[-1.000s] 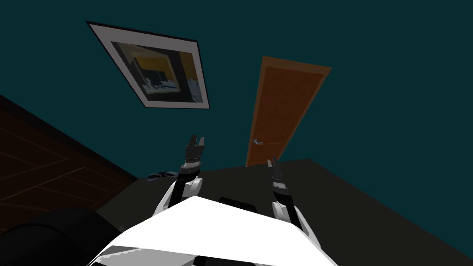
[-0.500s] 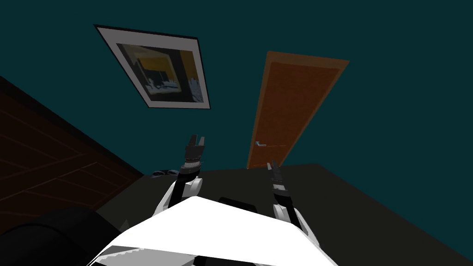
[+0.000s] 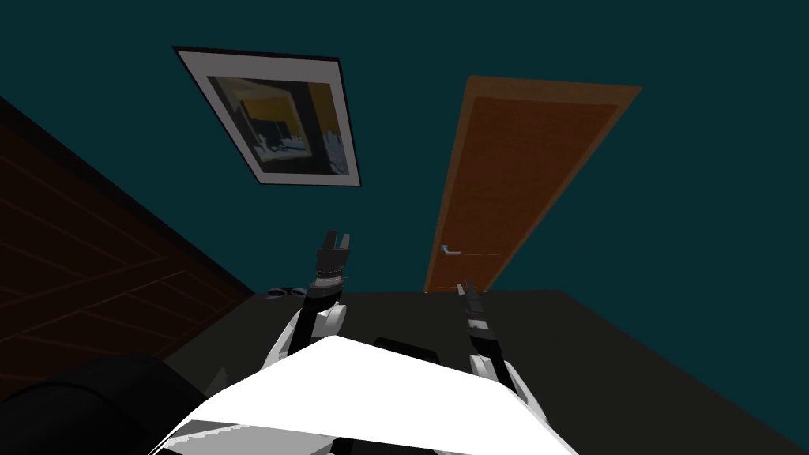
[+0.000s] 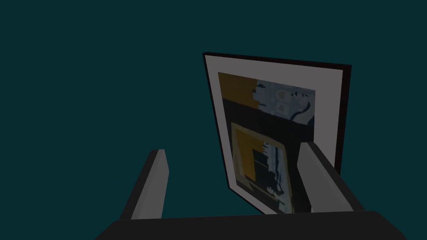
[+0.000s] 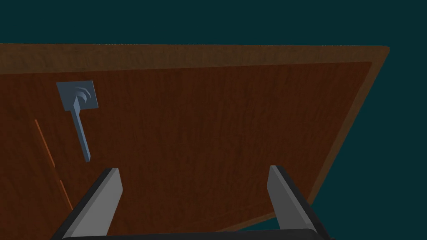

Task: Pull the door open

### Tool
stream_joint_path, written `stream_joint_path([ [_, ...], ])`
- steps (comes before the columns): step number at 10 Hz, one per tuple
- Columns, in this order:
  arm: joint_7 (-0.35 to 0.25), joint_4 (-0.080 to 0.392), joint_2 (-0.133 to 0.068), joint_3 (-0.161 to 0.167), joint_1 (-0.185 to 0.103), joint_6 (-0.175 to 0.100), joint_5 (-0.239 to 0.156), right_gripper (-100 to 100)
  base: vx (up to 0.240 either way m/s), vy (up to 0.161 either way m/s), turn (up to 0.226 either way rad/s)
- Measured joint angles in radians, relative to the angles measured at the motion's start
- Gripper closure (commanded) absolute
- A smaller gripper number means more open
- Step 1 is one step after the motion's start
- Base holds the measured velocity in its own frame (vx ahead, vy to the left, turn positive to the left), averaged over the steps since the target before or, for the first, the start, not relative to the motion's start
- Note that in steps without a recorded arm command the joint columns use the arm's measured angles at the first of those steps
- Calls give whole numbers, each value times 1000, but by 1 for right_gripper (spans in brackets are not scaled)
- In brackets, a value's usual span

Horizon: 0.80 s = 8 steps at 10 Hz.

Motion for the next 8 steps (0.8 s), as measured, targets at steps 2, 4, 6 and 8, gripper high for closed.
stream_joint_path([
  [2,-7,41,-11,5,-8,0,-11,-100,88,-41,64],
  [4,-17,86,-23,6,-22,-12,-18,-100,56,-24,78],
  [6,-25,159,-30,11,-48,-31,-28,-100,91,-42,93],
  [8,-36,213,-45,14,-60,-43,-39,-100,106,-46,117],
])
